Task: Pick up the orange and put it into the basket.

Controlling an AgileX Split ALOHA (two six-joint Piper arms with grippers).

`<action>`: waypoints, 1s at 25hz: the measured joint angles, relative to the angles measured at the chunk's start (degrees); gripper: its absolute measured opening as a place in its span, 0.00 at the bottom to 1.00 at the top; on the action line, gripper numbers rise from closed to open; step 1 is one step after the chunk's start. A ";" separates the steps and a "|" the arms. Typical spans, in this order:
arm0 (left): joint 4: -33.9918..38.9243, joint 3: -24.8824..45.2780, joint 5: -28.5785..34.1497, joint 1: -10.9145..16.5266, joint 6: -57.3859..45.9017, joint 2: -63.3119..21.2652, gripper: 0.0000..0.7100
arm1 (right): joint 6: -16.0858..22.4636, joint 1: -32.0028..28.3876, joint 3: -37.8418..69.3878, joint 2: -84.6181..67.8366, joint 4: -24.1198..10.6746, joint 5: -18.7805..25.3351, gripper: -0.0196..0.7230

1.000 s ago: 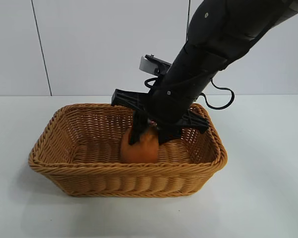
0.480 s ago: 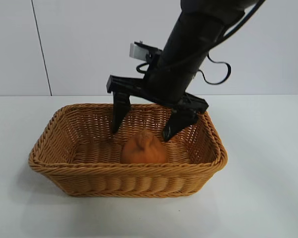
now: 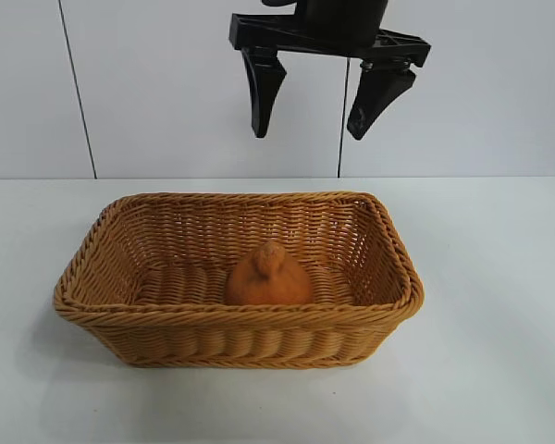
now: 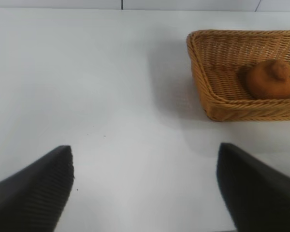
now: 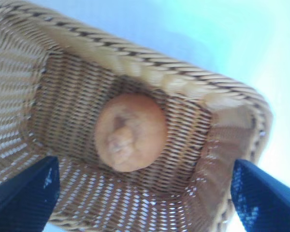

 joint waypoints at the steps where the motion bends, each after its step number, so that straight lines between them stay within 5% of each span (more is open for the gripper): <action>1: 0.00 0.00 0.00 0.00 0.00 0.00 0.82 | -0.01 -1.11 0.00 0.00 -0.05 0.16 0.92; 16: -0.12 0.00 -0.14 0.00 0.00 0.00 0.82 | -3.46 -26.84 0.01 0.00 -2.90 0.44 0.92; 25: -0.12 0.00 -0.14 0.00 0.00 0.00 0.82 | -5.91 -29.52 14.31 -4.50 -2.00 0.47 0.92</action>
